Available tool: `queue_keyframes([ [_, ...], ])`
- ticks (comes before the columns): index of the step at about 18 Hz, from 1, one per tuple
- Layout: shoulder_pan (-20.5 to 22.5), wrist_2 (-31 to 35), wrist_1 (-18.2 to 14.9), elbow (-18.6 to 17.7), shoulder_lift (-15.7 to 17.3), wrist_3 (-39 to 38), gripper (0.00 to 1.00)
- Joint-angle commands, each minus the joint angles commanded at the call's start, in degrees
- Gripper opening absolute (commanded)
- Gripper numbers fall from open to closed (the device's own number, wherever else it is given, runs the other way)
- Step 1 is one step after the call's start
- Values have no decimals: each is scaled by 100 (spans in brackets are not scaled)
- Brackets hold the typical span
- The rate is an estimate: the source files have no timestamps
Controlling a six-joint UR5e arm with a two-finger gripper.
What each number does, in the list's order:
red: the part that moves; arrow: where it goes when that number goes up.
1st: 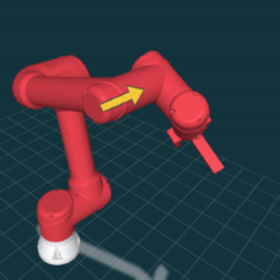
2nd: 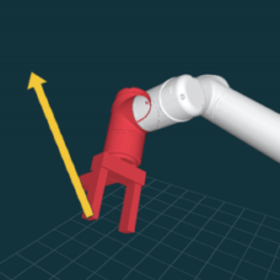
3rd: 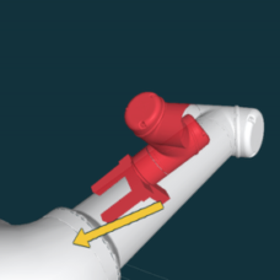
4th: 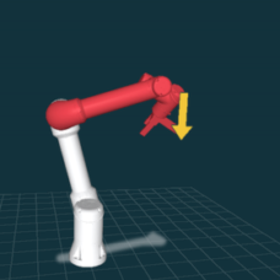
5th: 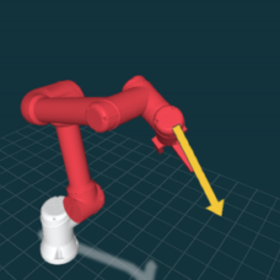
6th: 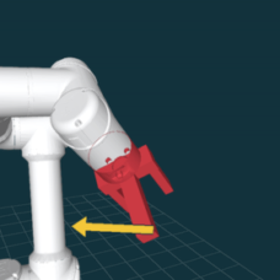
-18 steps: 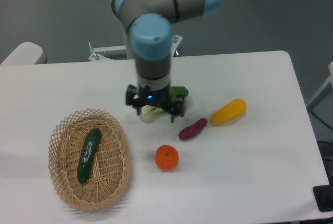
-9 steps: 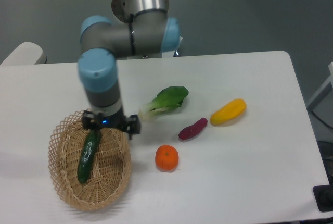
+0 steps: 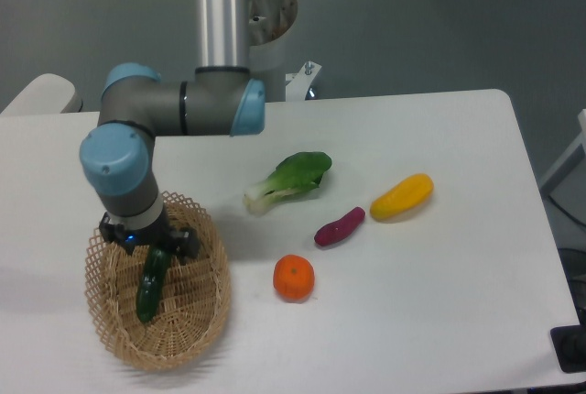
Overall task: Pick up the cucumber from the basket
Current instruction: 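Lower the gripper over the green cucumber and close on it, then lift the held cucumber out of the basket and carry it away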
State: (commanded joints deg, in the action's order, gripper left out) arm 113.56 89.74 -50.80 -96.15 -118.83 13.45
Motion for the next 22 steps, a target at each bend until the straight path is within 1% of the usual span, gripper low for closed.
queue_keyframes([
  [6, -79, 193, 105, 0, -176, 132, 100],
  [7, -79, 202, 114, 0, -176, 141, 94],
  [9, -79, 193, 114, 0, -176, 167, 60],
  [10, -79, 193, 114, 9, -176, 167, 47],
  [11, -79, 193, 114, 9, -167, 167, 37],
  [12, -79, 193, 114, 17, -158, 167, 30],
  [13, -70, 193, 106, 26, -150, 176, 25],
  [15, -70, 193, 105, 44, -132, 176, 21],
  [19, -62, 193, 106, 114, -27, 333, 20],
  [20, -53, 185, 97, 166, 34, 404, 20],
  [22, 8, 141, 35, 385, 184, 536, 20],
])
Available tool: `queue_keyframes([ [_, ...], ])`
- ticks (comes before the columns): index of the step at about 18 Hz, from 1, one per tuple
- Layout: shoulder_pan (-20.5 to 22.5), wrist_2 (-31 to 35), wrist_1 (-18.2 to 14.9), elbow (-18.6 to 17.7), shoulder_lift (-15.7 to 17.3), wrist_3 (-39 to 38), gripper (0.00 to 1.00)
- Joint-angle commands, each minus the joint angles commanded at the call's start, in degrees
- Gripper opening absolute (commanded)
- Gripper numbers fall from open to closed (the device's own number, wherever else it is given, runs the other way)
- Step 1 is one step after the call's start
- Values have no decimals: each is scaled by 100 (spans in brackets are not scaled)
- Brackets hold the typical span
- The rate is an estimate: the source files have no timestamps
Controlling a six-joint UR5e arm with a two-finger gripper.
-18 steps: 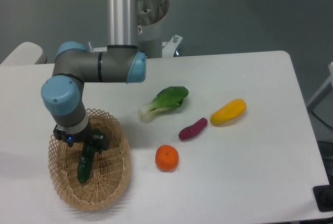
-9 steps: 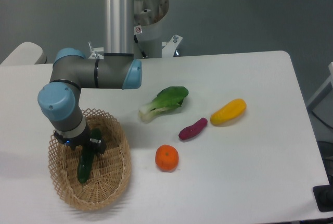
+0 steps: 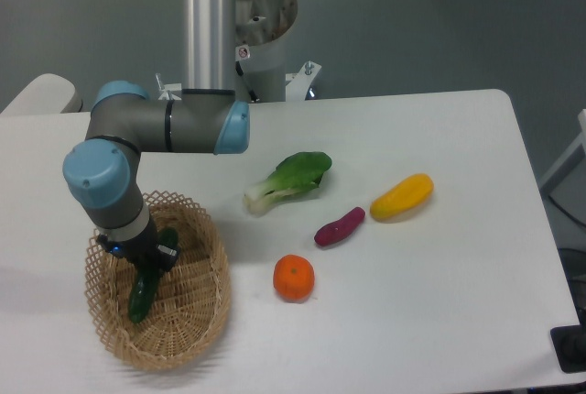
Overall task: Pick up the cucumber from the basket
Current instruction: 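Lift the held cucumber out of the basket and carry it away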
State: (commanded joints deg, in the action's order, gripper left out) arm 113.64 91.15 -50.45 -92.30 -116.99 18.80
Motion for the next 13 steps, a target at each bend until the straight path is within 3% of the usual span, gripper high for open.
queue_keyframes([
  [6, 509, 26, -79, 563, 238, 527, 20],
  [13, 1923, -35, -492, 608, 510, 2432, 20],
])
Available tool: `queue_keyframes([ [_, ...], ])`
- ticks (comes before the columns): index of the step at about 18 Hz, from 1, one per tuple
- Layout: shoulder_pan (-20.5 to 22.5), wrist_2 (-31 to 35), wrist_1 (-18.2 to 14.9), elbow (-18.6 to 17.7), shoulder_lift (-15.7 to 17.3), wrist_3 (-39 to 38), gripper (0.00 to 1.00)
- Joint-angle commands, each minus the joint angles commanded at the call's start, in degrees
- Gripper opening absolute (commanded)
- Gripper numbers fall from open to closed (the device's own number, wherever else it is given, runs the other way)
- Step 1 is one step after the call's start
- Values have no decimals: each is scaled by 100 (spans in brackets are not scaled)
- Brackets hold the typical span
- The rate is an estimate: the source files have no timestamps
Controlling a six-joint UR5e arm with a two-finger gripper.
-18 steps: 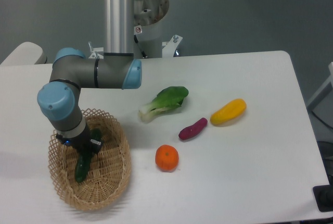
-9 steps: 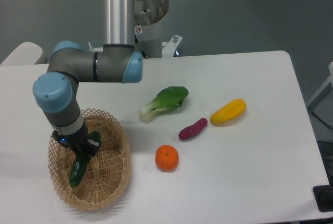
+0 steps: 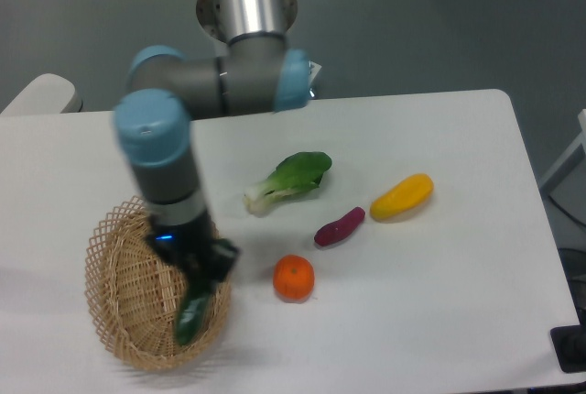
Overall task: Pick up the cucumber from the basket
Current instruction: 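Lift the held cucumber out of the basket and carry it away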
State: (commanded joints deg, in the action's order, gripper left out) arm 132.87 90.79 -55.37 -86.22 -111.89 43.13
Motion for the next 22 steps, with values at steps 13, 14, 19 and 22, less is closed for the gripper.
queue_keyframes([
  [13, 1689, -167, -440, 105, -26, 2832, 20],
  [14, 1733, -167, -440, 123, -52, 2911, 20],
  [19, 1847, -176, -440, 202, -79, 2982, 20],
  [22, 1856, -176, -440, 211, -88, 2982, 20],
])
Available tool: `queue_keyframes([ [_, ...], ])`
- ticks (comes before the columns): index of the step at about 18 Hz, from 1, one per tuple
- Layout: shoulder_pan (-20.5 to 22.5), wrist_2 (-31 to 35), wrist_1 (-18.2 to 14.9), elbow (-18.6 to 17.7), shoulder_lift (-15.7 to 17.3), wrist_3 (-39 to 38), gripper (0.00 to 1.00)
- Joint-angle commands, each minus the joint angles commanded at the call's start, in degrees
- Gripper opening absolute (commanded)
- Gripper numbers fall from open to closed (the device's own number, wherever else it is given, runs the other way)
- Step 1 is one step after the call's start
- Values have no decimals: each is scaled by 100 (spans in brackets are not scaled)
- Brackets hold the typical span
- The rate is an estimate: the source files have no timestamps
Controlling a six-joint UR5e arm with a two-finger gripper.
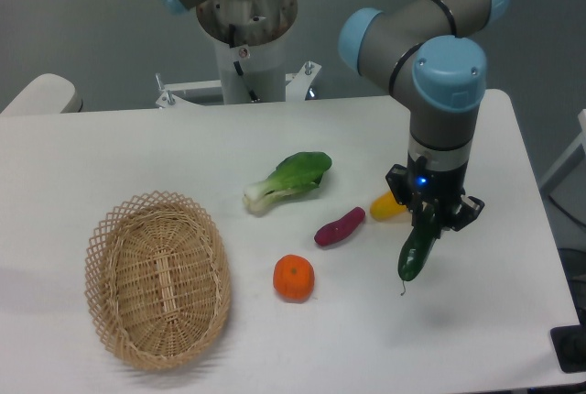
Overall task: Pick up the cucumber from the basket
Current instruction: 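Lift the held cucumber out of the basket and carry it away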
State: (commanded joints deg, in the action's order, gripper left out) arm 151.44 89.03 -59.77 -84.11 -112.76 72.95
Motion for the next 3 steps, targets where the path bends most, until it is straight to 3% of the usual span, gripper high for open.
queue_keyframes([
  [3, 0, 9, 0, -9, 0, 0, 20],
])
